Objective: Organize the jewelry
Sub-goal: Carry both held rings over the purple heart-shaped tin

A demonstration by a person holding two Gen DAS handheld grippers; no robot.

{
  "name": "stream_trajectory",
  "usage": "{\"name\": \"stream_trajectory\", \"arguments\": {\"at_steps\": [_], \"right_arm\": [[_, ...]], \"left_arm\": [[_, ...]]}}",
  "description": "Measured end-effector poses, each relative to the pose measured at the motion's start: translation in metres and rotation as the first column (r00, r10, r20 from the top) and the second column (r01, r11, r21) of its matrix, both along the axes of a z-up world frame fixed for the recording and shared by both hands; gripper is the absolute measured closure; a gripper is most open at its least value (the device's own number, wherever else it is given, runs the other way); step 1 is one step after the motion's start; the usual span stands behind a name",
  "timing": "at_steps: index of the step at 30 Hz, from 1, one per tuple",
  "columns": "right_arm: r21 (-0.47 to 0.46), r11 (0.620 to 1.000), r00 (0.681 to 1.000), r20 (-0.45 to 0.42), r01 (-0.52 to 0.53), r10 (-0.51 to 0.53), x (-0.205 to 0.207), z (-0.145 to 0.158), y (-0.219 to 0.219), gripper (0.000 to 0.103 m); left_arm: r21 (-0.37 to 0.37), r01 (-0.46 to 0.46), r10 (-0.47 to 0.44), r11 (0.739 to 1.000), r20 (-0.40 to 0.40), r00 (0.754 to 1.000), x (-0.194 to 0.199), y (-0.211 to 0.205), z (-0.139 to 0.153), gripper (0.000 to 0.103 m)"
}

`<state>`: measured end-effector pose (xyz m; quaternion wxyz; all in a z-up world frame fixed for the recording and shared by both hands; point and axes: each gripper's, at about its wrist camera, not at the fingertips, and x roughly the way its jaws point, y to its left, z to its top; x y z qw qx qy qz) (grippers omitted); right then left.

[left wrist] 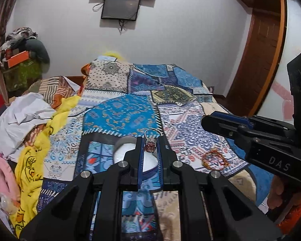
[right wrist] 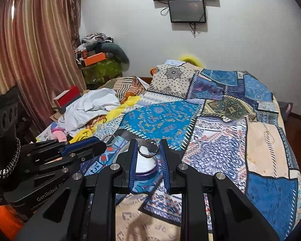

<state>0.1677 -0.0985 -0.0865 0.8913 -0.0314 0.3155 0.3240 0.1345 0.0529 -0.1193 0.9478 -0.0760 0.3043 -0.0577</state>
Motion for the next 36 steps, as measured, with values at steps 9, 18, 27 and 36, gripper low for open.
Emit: {"name": "stream_trajectory", "arguments": {"at_steps": [9,18,27,36], "right_arm": [[-0.004,0.999,0.997,-0.061,-0.045,0.044,0.017,-0.020,0.024,0.083],[-0.041,0.995,0.986,-0.147,-0.086,0.079,0.032,-0.051,0.044,0.083],[-0.074,0.993,0.969,-0.235,-0.093,0.073,0.049,-0.076,0.056,0.083],[-0.084,0.992,0.960,-0.272,-0.092,0.066,0.054,-0.084,0.058,0.083]], "left_arm": [[-0.004,-0.025,0.025,1.000,-0.053,0.998,0.013,0.016,-0.026,0.092],[-0.030,-0.012,0.007,0.999,-0.141,0.990,0.032,0.022,-0.062,0.092],[-0.039,-0.002,-0.005,0.999,-0.189,0.982,0.047,0.026,-0.080,0.092],[-0.049,0.001,-0.011,0.999,-0.192,0.981,0.049,0.028,-0.083,0.092]]}}
